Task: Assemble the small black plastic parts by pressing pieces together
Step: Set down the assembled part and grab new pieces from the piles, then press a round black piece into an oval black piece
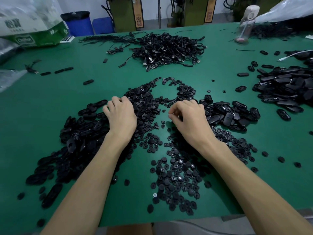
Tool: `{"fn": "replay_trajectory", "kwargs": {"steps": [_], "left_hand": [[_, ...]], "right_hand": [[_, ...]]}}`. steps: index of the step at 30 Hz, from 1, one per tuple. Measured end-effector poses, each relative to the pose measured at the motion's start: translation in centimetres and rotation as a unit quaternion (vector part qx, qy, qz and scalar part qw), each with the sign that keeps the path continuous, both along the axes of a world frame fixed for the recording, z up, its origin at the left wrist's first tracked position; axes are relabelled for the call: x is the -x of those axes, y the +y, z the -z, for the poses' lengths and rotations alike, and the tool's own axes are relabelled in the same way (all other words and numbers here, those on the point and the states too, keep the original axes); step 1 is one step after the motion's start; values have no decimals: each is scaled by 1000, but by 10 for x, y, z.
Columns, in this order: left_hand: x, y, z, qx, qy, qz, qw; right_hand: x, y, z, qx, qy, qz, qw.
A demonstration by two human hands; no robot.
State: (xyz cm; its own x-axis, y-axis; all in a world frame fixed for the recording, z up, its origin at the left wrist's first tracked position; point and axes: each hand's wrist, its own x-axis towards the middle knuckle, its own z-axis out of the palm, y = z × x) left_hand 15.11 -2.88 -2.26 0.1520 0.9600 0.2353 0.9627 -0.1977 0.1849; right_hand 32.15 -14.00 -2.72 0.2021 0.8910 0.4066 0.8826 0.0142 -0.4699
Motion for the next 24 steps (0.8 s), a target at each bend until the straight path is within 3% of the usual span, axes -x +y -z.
{"fn": "replay_trajectory", "kwargs": {"steps": [5, 9, 13, 17, 19, 24], "left_hand": [[1, 2, -2, -62, -76, -3, 995], [0, -1, -5, -58, -211, 78, 973], [-11, -10, -12, -21, -393, 160, 906], [-21, -20, -16, 101, -545, 220, 803], [-25, -25, -14, 149, -566, 235, 776], [-29, -30, -9, 207, -580, 251, 747]], "right_hand": [[0, 0, 0, -5, 1, 1, 1000], [0, 0, 1, -13, 7, -1, 1000], [-1, 1, 1, -33, 30, -2, 999], [0, 0, -2, -51, 105, -4, 993], [0, 0, -5, -65, 174, 1, 983], [-2, -3, -12, -94, 292, 19, 952]]}}
